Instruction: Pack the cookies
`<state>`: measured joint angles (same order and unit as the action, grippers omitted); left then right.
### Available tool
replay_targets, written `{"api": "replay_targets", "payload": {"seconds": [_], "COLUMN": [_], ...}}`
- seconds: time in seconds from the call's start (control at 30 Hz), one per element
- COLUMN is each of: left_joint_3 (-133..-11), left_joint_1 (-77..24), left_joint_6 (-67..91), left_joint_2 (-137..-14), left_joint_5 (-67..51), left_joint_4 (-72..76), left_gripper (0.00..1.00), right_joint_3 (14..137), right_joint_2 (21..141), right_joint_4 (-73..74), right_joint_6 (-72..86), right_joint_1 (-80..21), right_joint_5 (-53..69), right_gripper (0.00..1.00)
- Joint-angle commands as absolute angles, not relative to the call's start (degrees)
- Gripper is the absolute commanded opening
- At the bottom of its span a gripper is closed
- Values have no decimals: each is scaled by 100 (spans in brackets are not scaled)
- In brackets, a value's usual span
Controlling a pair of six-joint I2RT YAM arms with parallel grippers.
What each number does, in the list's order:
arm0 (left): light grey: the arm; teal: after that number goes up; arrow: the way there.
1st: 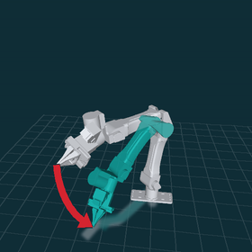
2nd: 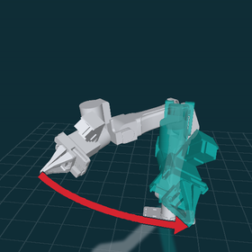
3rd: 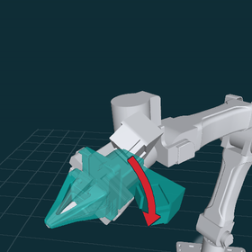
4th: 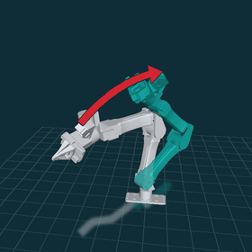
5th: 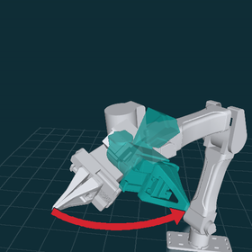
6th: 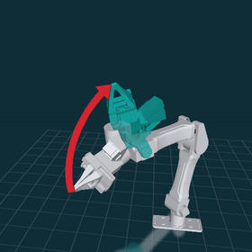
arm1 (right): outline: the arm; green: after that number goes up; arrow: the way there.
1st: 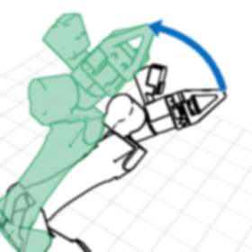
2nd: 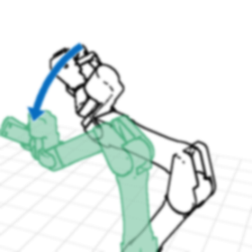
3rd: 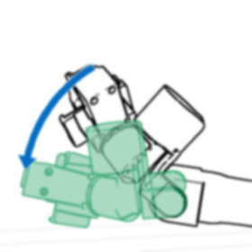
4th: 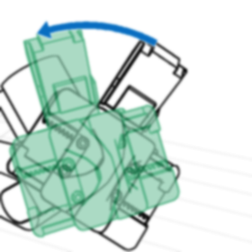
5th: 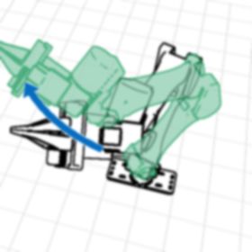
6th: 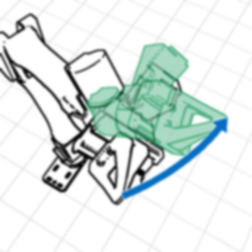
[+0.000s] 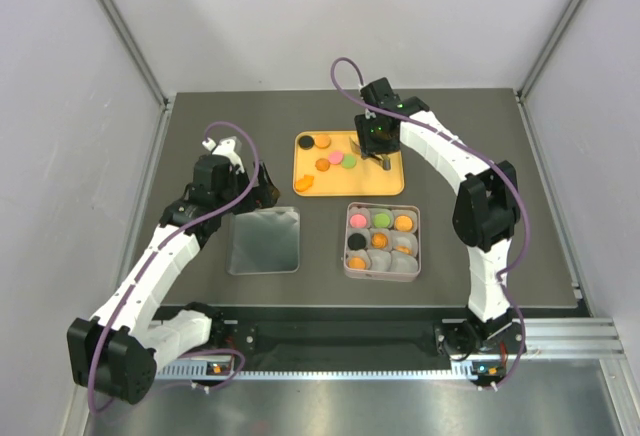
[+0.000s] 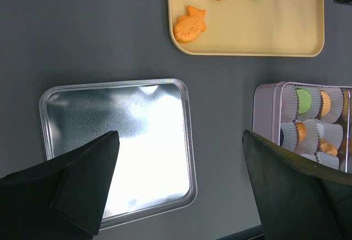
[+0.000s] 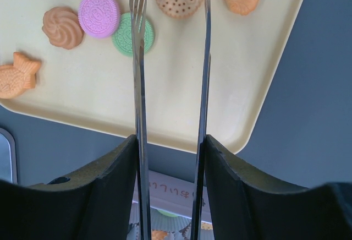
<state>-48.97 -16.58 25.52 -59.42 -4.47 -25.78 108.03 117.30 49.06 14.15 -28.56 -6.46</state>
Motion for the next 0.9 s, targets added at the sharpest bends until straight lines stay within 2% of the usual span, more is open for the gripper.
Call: {"api": "replay_targets", "payload": {"seconds": [0.0,0.7,0.8,0.87], "left_joint_3": [-4922,-4922,-4922,-4922], "left_joint_1": [-1635,-1635,-1635,-1635], "left_joint_6": [2514,2522,2522,2522], "left_joint_2": [-5924,-5941,-5950,-5968], "left_joint_5": [-431,-431,-439,-448], "left_joint_4": [-2461,-2461,-2470,-2461], "left_gripper": [98,98,98,98], "right_joint_3": [10863,10740,10688,10679], "right_joint_2": [11716,11944,11866,11786], "right_joint_4": [4737,4632,4632,4632], "right_joint_6": [1459,1459,1468,1468], "right_joint_1": [-2769,-2689,-2654,-2646], "right_joint_5": [-738,-360,-351,-352], "right_gripper": [49,48,45,38]}}
